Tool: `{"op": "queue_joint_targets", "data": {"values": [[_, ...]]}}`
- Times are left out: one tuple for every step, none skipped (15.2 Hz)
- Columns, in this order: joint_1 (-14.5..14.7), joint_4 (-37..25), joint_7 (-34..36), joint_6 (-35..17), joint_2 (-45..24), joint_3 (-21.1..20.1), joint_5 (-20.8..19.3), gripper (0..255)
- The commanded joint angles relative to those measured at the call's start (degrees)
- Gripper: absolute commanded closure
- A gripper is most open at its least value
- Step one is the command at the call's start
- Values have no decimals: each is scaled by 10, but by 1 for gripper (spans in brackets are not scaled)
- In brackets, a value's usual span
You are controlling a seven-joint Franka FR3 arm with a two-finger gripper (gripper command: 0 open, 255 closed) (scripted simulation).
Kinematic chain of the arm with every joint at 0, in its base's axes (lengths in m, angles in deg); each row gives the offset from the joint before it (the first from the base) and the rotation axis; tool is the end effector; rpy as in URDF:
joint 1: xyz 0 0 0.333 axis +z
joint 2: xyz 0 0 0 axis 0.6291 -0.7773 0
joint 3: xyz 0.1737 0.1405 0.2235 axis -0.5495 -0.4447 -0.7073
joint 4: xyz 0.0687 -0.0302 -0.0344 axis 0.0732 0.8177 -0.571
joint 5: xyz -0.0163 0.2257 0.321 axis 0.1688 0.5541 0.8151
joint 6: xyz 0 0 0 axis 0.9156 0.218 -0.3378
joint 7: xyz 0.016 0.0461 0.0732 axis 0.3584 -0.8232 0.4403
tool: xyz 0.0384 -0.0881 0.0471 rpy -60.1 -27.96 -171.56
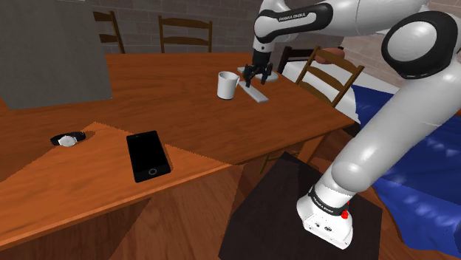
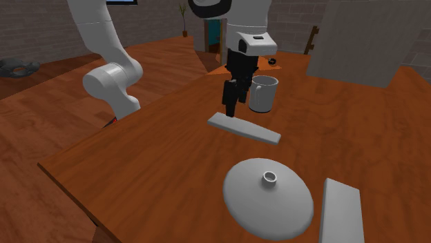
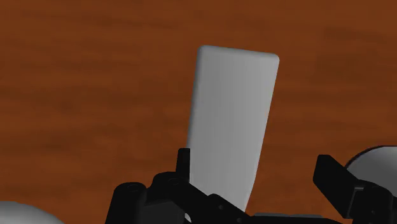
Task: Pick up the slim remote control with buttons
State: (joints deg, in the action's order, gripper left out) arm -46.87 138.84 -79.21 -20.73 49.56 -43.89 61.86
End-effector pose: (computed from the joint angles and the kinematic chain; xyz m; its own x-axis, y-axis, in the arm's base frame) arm 0.5030 -0.1671 0.4863 0.9476 -0.3177 -0.0348 -0.3170 -0.9481 0.0222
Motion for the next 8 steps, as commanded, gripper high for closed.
{"op": "queue_joint_targets", "data": {"values": [[-8,-28,4,-18,-35,9,12,0],[-11,-43,5,-22,-50,13,18,0],[-11,-37,5,-30,-52,13,18,0],[-11,-31,5,-37,-54,13,18,0],[-11,-25,4,-45,-55,13,19,0],[-11,-20,4,-52,-57,13,19,0],[-11,-14,4,-60,-59,13,20,0],[-11,-9,4,-67,-62,13,20,0]]}}
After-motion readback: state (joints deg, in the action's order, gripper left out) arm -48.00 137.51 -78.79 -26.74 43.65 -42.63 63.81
